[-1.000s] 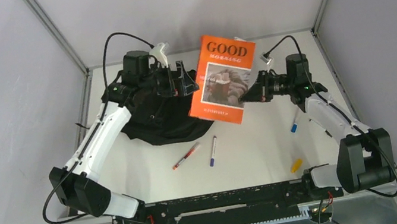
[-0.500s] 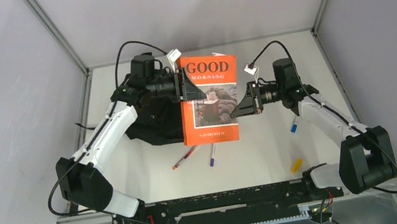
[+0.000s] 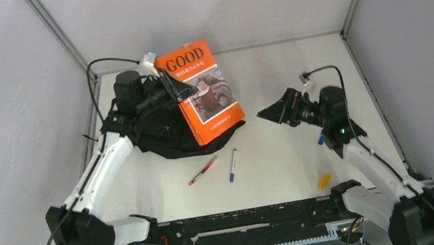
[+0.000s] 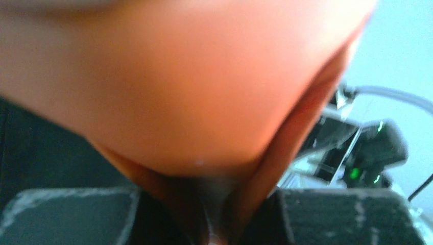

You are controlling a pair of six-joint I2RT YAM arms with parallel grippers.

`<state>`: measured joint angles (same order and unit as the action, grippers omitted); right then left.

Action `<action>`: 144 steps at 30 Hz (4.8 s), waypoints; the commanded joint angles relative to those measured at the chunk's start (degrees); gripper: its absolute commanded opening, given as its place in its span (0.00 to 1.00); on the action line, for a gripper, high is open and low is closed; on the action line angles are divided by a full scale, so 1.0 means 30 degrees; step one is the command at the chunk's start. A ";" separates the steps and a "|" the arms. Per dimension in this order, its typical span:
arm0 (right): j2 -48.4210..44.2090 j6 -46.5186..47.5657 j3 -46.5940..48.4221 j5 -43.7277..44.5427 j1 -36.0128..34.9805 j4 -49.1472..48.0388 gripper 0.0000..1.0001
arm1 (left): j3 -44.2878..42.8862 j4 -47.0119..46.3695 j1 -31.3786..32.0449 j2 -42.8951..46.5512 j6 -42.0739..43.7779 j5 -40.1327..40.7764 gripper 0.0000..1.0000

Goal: Pack the student bag
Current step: Pick up the book from the center of the board, then place the book in the student bag.

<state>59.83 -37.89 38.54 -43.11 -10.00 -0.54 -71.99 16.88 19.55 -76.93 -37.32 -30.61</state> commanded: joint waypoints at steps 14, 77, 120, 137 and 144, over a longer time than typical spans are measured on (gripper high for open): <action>-0.0076 -1.0256 -0.7549 1.1402 -0.7545 -2.3233 1.00 | 0.5214 -1.2225 0.0046 0.3475 -0.7847 0.2291 0.01; -0.8083 -0.1717 -0.0983 0.3975 0.9573 0.6464 0.00 | -0.3189 0.5404 0.9226 -0.6363 0.7527 1.6714 0.98; 0.5589 -1.0571 0.0931 0.2417 -0.4306 -0.5998 0.00 | -0.7867 0.7782 0.3252 -0.2757 0.7590 1.3213 0.00; 1.9693 -1.1490 1.4546 0.2929 -0.8970 -0.6024 0.00 | -0.5621 0.5842 0.2660 -0.1825 0.7361 1.2824 0.00; 2.4077 -0.9591 2.1285 0.3840 -0.9309 -0.0706 0.20 | -0.5477 0.5362 0.1656 -0.1843 0.6595 1.1535 0.00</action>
<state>129.47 -70.48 96.73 -34.96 -37.36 -9.17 -89.08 37.41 25.74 -85.08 -15.31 6.59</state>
